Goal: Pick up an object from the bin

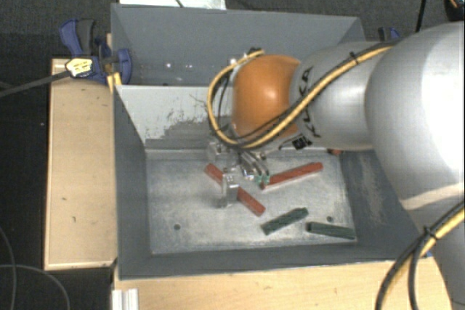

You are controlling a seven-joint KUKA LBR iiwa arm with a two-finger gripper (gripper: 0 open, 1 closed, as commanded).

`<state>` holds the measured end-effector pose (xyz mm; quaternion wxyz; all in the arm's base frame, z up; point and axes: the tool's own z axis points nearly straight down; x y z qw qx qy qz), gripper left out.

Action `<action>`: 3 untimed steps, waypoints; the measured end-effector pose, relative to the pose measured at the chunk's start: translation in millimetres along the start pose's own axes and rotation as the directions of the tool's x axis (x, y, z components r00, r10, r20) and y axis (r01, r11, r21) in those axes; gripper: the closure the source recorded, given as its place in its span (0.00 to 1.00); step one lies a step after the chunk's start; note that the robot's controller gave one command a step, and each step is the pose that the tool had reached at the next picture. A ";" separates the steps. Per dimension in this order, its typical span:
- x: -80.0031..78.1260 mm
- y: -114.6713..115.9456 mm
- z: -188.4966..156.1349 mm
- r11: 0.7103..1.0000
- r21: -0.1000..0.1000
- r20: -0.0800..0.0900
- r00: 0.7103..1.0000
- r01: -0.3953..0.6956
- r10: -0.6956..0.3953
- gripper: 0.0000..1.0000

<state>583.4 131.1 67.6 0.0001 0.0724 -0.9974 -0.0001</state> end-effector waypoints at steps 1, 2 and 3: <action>6.9 -34.8 -2.8 1.000 0.002 0.000 1.000 0.003 -0.003 0.00; 6.6 -32.3 -3.2 1.000 -0.001 0.001 1.000 -0.001 0.001 1.00; 38.3 -7.0 -142.8 0.925 0.002 0.008 0.925 0.381 -0.381 1.00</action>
Offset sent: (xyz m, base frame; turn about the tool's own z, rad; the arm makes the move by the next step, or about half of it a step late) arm -0.0024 -0.0330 0.0024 -0.0073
